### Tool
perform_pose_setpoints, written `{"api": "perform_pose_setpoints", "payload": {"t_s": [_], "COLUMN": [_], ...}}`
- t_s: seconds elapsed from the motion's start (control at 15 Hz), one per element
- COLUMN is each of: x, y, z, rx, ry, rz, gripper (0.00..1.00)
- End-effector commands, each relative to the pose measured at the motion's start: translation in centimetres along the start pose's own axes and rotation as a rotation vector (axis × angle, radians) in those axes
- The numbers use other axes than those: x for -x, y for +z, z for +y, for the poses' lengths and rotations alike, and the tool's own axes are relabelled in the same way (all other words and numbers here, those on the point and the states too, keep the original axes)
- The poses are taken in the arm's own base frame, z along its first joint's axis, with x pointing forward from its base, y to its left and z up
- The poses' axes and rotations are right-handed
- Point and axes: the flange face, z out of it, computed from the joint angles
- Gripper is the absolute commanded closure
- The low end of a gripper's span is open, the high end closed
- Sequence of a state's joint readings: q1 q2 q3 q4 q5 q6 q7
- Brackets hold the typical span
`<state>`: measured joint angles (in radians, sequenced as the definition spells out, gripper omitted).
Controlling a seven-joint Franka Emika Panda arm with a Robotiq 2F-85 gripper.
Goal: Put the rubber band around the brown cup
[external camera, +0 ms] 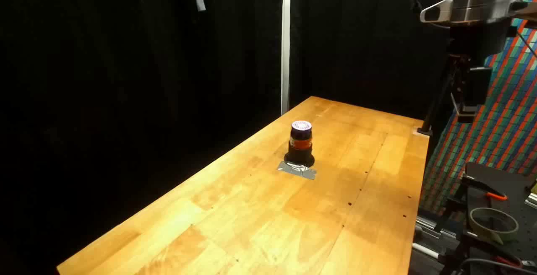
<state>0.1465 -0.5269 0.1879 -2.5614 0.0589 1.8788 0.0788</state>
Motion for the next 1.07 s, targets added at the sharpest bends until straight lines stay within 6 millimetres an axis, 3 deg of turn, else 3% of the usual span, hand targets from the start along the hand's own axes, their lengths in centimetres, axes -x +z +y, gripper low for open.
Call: {"api": "perform_pose_setpoints", "payload": {"t_s": [0.0, 0.73, 1.0], "x": [0.0, 0.0, -5.9], "y": [-0.1, -0.1, -2.3], "z": [0.0, 0.0, -1.7], "rx": [0.000, 0.000, -0.020], "ry": [0.000, 0.000, -0.014], "rz": [0.000, 0.002, 0.076], "gripper": [0.00, 0.00, 0.00]}}
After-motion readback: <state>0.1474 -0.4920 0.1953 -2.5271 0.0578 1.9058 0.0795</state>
